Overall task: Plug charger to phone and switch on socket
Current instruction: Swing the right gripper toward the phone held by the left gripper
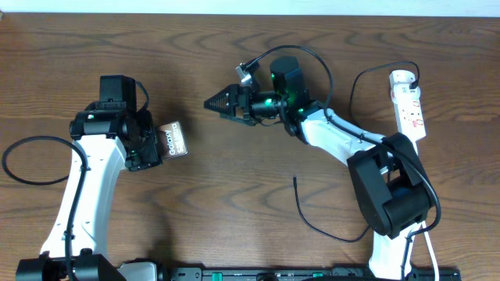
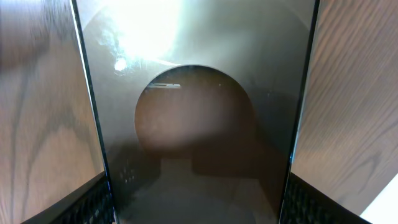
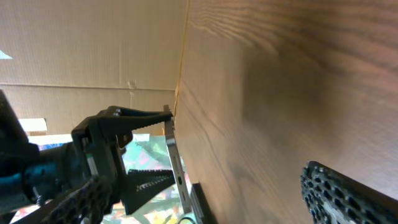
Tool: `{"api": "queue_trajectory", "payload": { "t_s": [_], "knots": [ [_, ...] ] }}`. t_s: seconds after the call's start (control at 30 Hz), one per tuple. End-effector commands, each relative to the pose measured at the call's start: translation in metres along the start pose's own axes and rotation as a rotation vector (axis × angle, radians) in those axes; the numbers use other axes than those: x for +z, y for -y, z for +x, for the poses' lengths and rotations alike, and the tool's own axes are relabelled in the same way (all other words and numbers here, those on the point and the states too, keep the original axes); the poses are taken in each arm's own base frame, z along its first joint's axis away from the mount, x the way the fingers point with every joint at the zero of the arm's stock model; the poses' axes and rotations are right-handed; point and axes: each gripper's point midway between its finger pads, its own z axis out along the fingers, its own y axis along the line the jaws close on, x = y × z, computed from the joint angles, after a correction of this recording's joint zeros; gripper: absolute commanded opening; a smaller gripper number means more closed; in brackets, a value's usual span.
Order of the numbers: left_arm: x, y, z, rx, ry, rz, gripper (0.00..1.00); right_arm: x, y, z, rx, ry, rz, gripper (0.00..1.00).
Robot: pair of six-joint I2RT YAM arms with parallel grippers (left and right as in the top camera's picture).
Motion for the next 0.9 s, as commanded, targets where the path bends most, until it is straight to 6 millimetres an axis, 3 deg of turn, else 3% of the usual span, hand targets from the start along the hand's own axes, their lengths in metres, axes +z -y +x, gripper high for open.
{"api": "queue_trajectory", "payload": {
  "t_s": [0.0, 0.23, 0.67, 0.87],
  "knots": [
    [-0.01, 0.008, 0.015, -0.034, -0.078, 0.019, 0.07, 0.014, -0.011, 0.007, 0.015, -0.008, 0.0, 0.95],
    [-0.009, 0.007, 0.018, 0.008, -0.093, 0.014, 0.07, 0.03, -0.018, 0.025, 0.003, -0.053, -0.008, 0.87],
    [0.013, -0.002, 0.022, 0.044, -0.116, -0.083, 0.07, 0.055, -0.032, 0.061, -0.015, -0.145, -0.029, 0.84],
    [0.012, -0.001, 0.025, 0.044, -0.128, -0.078, 0.07, 0.058, -0.033, 0.065, -0.017, -0.154, -0.029, 0.77]
  ]
}}
